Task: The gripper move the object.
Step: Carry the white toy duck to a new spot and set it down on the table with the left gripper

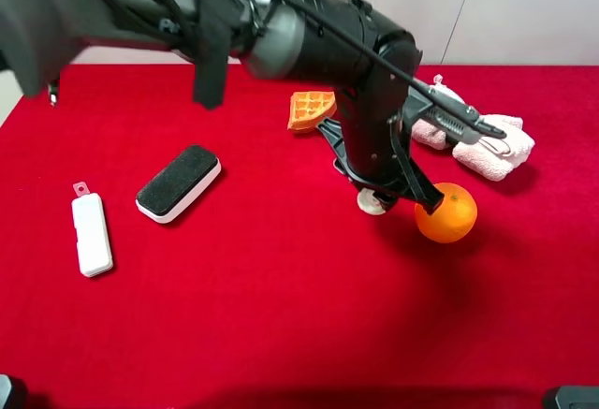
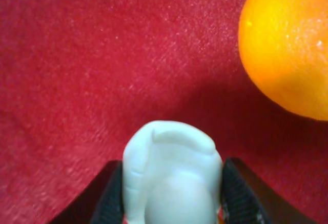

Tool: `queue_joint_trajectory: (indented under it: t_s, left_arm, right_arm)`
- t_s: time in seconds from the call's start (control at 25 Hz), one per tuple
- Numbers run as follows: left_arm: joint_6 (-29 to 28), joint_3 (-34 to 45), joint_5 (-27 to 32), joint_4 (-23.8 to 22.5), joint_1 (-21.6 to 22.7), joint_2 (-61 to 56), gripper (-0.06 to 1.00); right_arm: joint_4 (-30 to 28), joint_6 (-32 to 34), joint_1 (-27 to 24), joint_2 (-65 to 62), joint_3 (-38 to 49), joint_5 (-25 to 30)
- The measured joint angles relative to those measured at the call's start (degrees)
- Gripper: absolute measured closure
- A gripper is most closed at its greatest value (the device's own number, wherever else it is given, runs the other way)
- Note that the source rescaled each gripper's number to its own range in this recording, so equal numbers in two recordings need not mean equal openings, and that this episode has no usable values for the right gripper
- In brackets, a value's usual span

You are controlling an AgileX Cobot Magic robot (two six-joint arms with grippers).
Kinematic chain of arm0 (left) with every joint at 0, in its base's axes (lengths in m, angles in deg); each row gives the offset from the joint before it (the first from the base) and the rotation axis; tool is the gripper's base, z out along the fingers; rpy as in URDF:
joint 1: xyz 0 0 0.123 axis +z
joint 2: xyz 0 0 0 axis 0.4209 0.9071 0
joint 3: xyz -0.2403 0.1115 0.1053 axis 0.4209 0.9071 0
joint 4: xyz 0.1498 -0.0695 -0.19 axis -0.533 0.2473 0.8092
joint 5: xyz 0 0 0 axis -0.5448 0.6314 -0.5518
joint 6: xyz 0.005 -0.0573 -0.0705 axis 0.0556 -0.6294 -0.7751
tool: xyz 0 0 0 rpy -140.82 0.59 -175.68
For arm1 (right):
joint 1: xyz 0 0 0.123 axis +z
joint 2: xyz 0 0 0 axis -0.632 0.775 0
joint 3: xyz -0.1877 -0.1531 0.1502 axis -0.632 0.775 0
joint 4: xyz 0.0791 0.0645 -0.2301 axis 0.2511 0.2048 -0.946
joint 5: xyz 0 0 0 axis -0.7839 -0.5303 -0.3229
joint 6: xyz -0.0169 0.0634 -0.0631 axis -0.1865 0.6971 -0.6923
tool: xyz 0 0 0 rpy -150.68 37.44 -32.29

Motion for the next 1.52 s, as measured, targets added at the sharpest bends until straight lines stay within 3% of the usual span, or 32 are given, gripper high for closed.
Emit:
queue_joint_trajectory:
  t_s: [1.04, 1.16, 1.4, 1.52]
  left_arm:
    - [-2.9, 0.0, -2.4, 0.0, -0.6, 2.4, 0.93]
    - [-3.0, 0.0, -2.4, 0.0, -0.6, 2.4, 0.79]
    - [-3.0, 0.0, -2.4, 0.0, -0.6, 2.4, 0.40]
    - [-3.0, 0.0, -2.4, 0.0, -0.6, 2.4, 0.31]
  right_arm:
    - [0.0, 0.0, 0.0, 0.0, 0.0, 0.0]
    - [0.0, 0.0, 0.0, 0.0, 0.0, 0.0]
    - [0.0, 0.0, 0.0, 0.0, 0.0, 0.0]
    - [0.0, 0.0, 0.0, 0.0, 0.0, 0.0]
